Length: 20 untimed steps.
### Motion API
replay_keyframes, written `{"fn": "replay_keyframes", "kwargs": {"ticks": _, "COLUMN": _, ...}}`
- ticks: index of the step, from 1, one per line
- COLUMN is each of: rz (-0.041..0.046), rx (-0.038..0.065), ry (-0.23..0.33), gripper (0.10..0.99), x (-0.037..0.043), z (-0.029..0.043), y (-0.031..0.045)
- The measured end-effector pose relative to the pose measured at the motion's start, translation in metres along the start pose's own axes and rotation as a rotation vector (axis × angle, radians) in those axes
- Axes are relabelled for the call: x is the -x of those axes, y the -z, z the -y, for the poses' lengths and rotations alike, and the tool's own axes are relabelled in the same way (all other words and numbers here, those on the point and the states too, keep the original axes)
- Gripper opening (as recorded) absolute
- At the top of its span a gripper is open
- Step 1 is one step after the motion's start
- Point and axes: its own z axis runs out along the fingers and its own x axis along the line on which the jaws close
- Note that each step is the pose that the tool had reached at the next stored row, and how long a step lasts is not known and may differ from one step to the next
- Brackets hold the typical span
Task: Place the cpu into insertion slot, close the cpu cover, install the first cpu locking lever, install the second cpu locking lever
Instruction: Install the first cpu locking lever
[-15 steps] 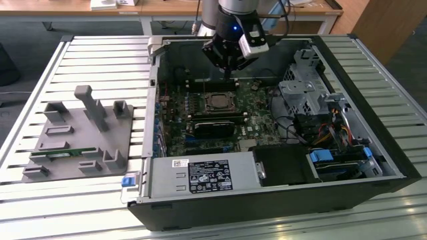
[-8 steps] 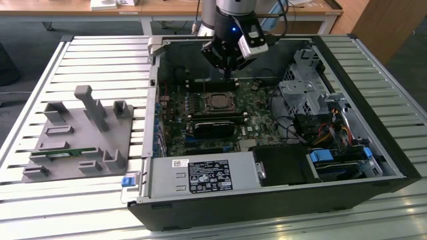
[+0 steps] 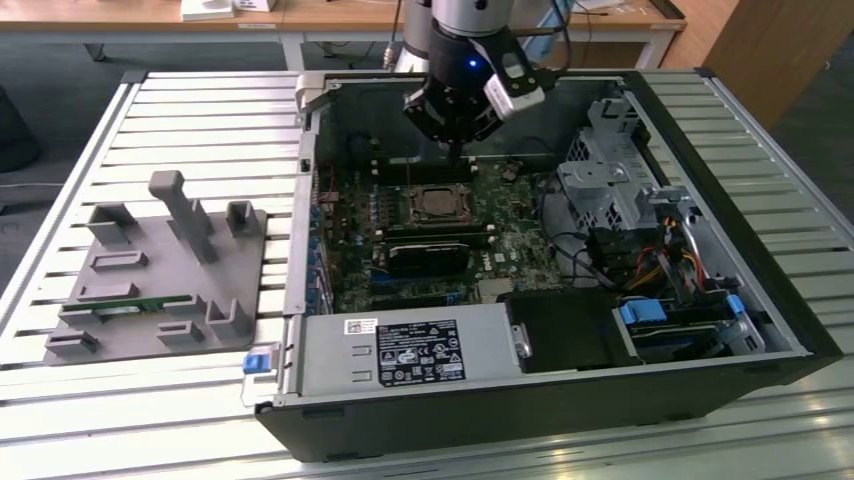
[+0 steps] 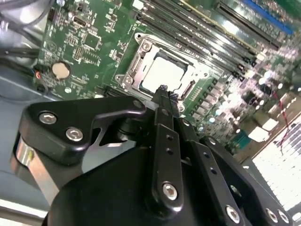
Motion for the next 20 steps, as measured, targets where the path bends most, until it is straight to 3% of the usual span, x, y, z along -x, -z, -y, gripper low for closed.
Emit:
{"fn": "replay_keyframes", "kwargs": {"ticks": 13, "rz": 0.001, "rx": 0.0, "ry": 0.004, "gripper": 0.106, "x": -0.0441, "z": 0.0014, "y": -0.006}}
{"fn": "replay_keyframes", "kwargs": {"ticks": 20, "rz": 0.001, "rx": 0.0, "ry": 0.004, "gripper": 0.106, "x": -0.0571, "z": -0.0003, "y": -0.0091}}
